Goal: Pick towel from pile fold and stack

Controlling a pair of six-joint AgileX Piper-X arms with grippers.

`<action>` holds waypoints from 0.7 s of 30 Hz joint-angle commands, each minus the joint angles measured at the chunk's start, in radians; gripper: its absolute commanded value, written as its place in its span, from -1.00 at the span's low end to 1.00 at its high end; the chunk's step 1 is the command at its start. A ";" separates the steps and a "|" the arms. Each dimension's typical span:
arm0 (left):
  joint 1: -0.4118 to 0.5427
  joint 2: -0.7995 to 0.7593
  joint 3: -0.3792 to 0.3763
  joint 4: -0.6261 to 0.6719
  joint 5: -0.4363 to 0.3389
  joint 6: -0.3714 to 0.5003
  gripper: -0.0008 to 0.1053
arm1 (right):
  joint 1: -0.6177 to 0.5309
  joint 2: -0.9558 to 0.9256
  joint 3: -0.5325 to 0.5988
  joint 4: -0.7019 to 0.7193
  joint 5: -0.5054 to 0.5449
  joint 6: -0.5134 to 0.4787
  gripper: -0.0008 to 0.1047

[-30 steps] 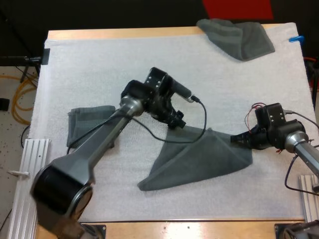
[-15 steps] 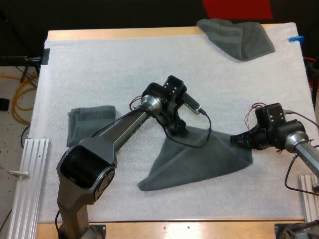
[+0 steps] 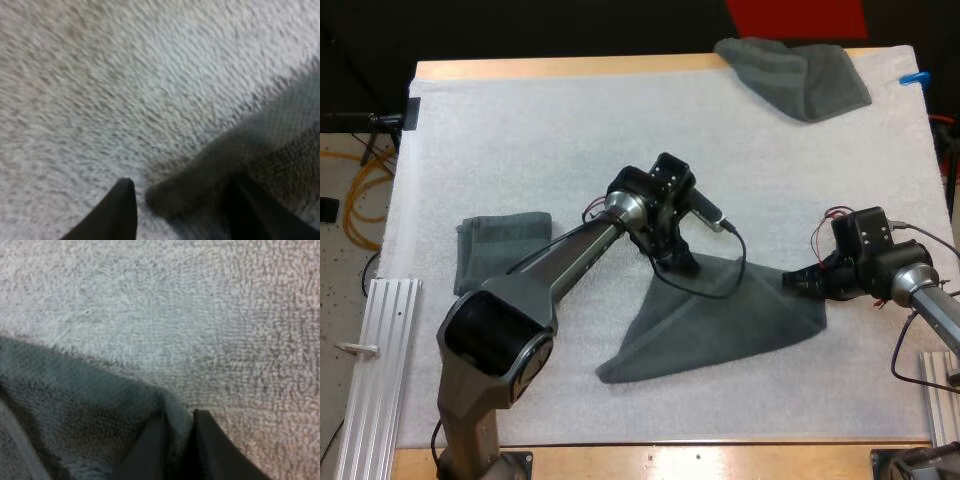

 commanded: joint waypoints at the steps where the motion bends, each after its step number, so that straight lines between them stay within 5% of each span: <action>1: -0.011 0.012 -0.005 0.012 0.008 0.005 -0.22 | -0.003 -0.009 -0.002 0.005 -0.008 -0.011 -0.99; 5: -0.033 0.030 -0.005 0.018 -0.001 0.005 -0.30 | -0.003 -0.009 -0.002 0.007 -0.010 -0.011 -0.99; 10: -0.045 0.032 -0.012 0.030 -0.043 0.005 -0.99 | -0.003 -0.009 -0.002 0.016 -0.010 -0.011 -0.99; 21: -0.023 -0.186 -0.172 0.096 -0.045 0.005 -0.98 | -0.003 -0.239 -0.112 -0.027 0.090 -0.076 -0.99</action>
